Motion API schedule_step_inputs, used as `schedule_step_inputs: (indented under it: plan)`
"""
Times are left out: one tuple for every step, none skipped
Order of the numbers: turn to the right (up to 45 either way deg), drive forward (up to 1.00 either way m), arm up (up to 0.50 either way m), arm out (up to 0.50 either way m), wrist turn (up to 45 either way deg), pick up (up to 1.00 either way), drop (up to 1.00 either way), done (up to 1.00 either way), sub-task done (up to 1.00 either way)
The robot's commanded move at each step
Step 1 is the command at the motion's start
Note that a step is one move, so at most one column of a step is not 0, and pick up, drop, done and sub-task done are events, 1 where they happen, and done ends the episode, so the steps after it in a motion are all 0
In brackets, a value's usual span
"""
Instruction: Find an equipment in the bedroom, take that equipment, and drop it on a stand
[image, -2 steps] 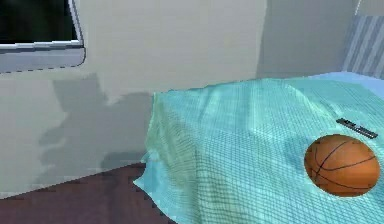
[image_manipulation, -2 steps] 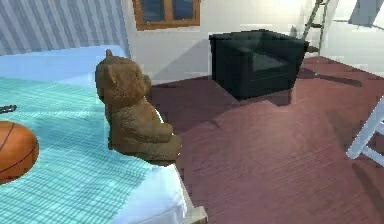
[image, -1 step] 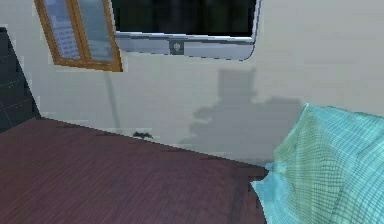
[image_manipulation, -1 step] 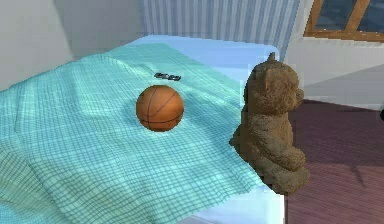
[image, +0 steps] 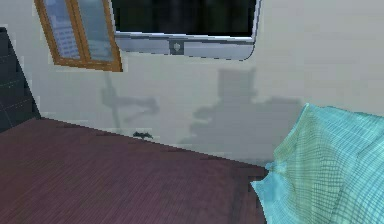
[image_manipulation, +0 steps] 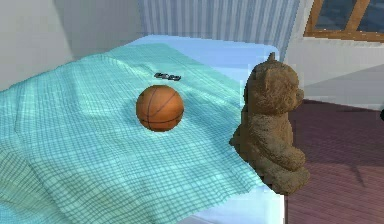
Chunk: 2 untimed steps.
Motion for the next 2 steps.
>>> schedule_step_inputs:
  plan:
    - [0.0, 0.0, 0.38, 0.0, 0.0, 0.0, 0.0, 0.0, 0.0]
    - [0.0, 0.0, 0.0, 0.46, 0.0, 0.0, 0.0, 0.0, 0.0]
